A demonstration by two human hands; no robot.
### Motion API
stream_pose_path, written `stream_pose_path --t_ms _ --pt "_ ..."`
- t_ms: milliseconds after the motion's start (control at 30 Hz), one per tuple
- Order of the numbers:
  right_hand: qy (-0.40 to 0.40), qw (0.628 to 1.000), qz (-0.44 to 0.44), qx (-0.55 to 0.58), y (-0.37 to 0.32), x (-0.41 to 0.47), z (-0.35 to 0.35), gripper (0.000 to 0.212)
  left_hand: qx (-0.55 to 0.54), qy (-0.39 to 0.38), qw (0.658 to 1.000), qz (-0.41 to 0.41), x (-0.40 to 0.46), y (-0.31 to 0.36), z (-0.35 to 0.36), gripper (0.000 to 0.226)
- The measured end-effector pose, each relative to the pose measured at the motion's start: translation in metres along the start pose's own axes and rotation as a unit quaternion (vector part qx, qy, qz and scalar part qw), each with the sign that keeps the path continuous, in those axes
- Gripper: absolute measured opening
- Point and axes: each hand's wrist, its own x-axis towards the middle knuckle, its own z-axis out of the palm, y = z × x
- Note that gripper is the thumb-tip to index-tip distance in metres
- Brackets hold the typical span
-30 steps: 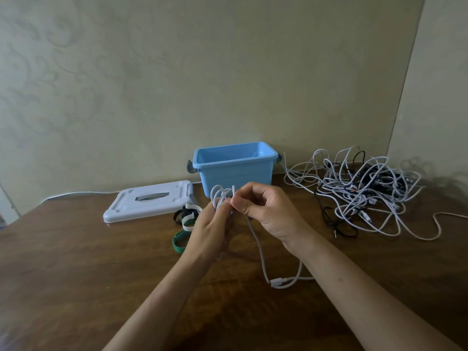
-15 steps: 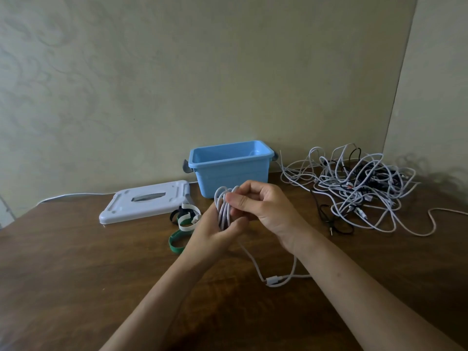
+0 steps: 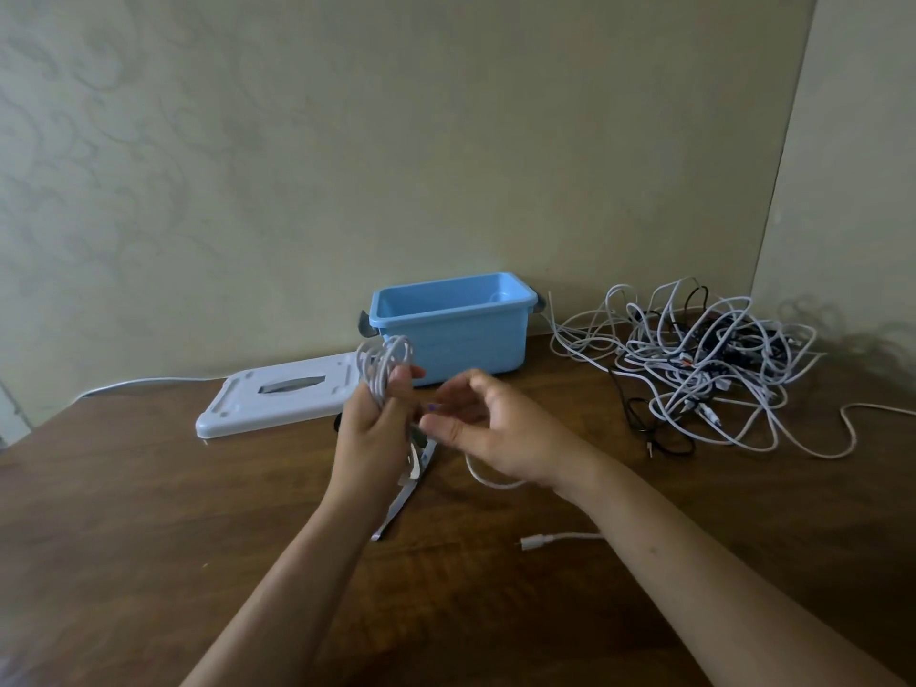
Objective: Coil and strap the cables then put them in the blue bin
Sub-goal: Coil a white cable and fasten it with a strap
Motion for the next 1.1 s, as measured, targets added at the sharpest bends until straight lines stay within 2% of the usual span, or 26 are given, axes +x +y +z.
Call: stream_pose_path --t_ms 67,200,267,333,433,500,633,733,867,967,1100 --pt "-0.035 0.997 -0.003 -0.068 0.003 0.000 0.008 0.049 -0.032 0.012 0.999 -0.017 0.000 0.001 -0.001 0.040" --pt "-0.093 0.976 0.007 -0.197 0.006 -0.001 0.008 0.021 -0.095 0.002 0.995 -0.016 0.001 0.008 0.000 0.050" --pt "-0.137 0.965 0.014 -0.222 0.004 -0.002 0.004 0.016 -0.090 -0.010 0.996 -0.026 -0.002 0.010 0.003 0.056" --pt "-0.155 0.957 -0.003 -0.247 0.004 -0.001 0.000 0.015 -0.064 -0.030 0.997 -0.031 -0.004 0.011 0.004 0.055" --pt "-0.168 0.944 0.022 -0.284 0.007 -0.002 -0.009 0.008 -0.038 -0.044 0.998 -0.032 -0.004 0.013 0.002 0.056" --pt "-0.138 0.941 0.033 -0.307 0.007 -0.002 -0.014 0.009 -0.028 -0.046 0.998 -0.037 -0.003 0.014 0.000 0.055" --pt "0.002 0.926 -0.002 -0.379 0.004 -0.002 -0.025 0.023 0.005 -0.064 0.997 -0.052 -0.003 0.013 0.000 0.051" --pt "0.076 0.923 -0.036 -0.375 0.010 0.000 -0.035 0.028 0.047 -0.087 0.993 -0.060 -0.004 0.011 0.003 0.056" --pt "0.072 0.957 -0.048 -0.278 0.016 0.003 -0.034 0.023 0.108 -0.112 0.985 -0.069 -0.005 0.011 0.003 0.054" --pt "0.087 0.972 -0.056 -0.209 0.015 0.004 -0.033 0.030 0.124 -0.119 0.981 -0.090 -0.003 0.010 0.002 0.053" --pt "0.103 0.963 -0.076 -0.236 0.014 0.004 -0.033 0.033 0.163 -0.152 0.970 -0.100 -0.008 0.008 0.009 0.046"
